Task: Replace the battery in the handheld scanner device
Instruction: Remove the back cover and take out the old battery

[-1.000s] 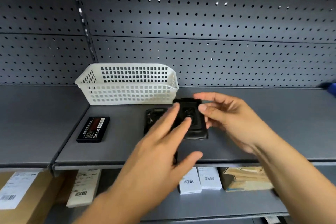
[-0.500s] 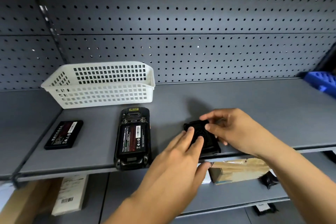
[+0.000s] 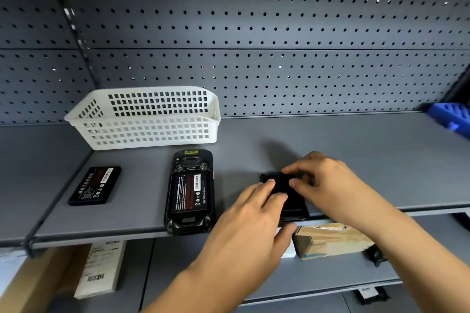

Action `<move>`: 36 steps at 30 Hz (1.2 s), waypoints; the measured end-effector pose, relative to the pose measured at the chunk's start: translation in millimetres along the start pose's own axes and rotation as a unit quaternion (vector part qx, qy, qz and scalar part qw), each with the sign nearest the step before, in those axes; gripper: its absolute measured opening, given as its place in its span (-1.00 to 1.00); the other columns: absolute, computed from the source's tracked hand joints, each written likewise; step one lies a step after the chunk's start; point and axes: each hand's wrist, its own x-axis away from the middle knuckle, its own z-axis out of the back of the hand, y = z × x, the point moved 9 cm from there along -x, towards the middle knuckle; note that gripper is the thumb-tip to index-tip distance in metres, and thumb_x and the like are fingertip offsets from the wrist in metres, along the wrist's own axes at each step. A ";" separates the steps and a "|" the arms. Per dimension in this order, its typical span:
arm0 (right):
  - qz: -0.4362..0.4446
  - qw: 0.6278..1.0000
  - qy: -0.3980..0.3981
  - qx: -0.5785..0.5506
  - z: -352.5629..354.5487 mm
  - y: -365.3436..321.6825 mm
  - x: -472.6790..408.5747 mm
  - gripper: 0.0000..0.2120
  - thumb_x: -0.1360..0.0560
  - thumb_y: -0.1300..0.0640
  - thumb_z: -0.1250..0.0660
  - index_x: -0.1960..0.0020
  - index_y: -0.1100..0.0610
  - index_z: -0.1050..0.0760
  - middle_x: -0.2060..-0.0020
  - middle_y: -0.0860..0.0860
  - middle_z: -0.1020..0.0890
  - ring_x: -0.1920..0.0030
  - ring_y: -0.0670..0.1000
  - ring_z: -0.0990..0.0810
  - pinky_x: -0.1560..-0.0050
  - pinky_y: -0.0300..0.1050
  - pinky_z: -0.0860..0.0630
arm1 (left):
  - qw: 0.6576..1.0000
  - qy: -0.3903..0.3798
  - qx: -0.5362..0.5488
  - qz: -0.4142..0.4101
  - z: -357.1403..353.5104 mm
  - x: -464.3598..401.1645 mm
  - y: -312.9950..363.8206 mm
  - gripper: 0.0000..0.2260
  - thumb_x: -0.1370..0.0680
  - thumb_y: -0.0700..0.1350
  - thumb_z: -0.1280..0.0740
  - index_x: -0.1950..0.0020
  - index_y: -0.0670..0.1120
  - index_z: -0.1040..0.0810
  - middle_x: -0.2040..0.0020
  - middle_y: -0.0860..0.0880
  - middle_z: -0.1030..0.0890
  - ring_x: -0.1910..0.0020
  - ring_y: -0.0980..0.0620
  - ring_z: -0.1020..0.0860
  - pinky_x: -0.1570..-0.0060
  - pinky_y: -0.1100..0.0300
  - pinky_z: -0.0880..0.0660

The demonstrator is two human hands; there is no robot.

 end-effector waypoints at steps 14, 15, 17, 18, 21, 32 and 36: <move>0.149 0.983 -0.027 -0.105 -21.3 -120.4 -2.7 -0.70 -0.45 -0.03 -0.42 -0.17 -0.16 -0.56 0.01 -0.22 -0.56 0.05 -0.30 -0.54 0.04 -0.49 -0.35 | 0.967 0.153 0.188 0.083 113.8 51.2 -109.4 -0.67 -0.47 0.11 -0.43 -0.23 0.18 -0.61 -0.27 0.30 -0.55 -0.24 0.44 -0.45 -0.12 0.51 -0.39; 0.160 0.982 -0.046 -0.094 -32.1 -126.2 -4.9 -0.67 -0.44 -0.08 -0.42 -0.20 -0.17 -0.55 -0.04 -0.24 -0.55 -0.03 -0.29 -0.54 -0.05 -0.45 -0.37 | 0.968 0.137 0.186 0.097 107.9 55.3 -120.6 -0.66 -0.45 0.12 -0.43 -0.23 0.21 -0.61 -0.28 0.31 -0.53 -0.26 0.46 -0.42 -0.18 0.52 -0.35; 0.175 0.979 -0.072 -0.077 -48.2 -132.9 -9.1 -0.64 -0.42 -0.11 -0.42 -0.21 -0.18 -0.54 -0.12 -0.26 -0.53 -0.15 -0.25 -0.53 -0.22 -0.30 -0.42 | 0.971 0.100 0.185 0.111 92.7 60.3 -132.1 -0.62 -0.42 0.17 -0.43 -0.24 0.26 -0.59 -0.31 0.31 -0.50 -0.28 0.52 -0.37 -0.23 0.60 -0.23; 0.181 0.978 -0.080 -0.073 -52.7 -134.3 -10.9 -0.64 -0.41 -0.11 -0.43 -0.20 -0.18 -0.55 -0.15 -0.26 -0.53 -0.17 -0.25 -0.52 -0.25 -0.26 -0.42 | 0.972 0.084 0.188 0.112 85.6 61.4 -134.9 -0.61 -0.41 0.18 -0.44 -0.23 0.26 -0.58 -0.33 0.29 -0.49 -0.28 0.54 -0.34 -0.21 0.64 -0.18; 0.190 0.976 -0.093 -0.059 -56.7 -134.4 -16.2 -0.67 -0.38 -0.13 -0.46 -0.14 -0.19 -0.60 -0.17 -0.25 -0.53 -0.17 -0.25 -0.53 -0.26 -0.22 -0.43 | 0.971 0.066 0.196 0.116 75.8 61.6 -140.9 -0.66 -0.40 0.17 -0.47 -0.17 0.24 -0.64 -0.34 0.25 -0.51 -0.27 0.52 -0.37 -0.18 0.67 -0.15; 0.280 0.951 -0.096 0.089 -48.0 -148.8 -8.3 -0.71 -0.44 -0.21 -0.32 -0.14 -0.21 -0.56 -0.19 -0.32 -0.55 -0.08 -0.24 -0.58 0.00 -0.12 -0.59 | 0.991 0.001 0.124 0.046 75.5 53.8 -140.0 -0.58 -0.43 0.30 -0.27 -0.24 0.24 -0.58 -0.41 0.17 -0.46 -0.18 0.55 -0.42 -0.05 0.66 -0.25; 0.325 0.936 -0.044 0.129 -44.7 -161.1 2.0 -0.78 -0.42 -0.10 -0.33 -0.03 -0.14 -0.63 -0.09 -0.27 -0.65 0.17 -0.11 -0.68 0.34 -0.13 -0.61 | 0.993 0.016 0.116 0.022 72.9 57.5 -137.1 -0.59 -0.52 0.33 -0.18 -0.29 0.24 -0.53 -0.42 0.13 -0.46 -0.29 0.43 -0.40 -0.22 0.45 -0.40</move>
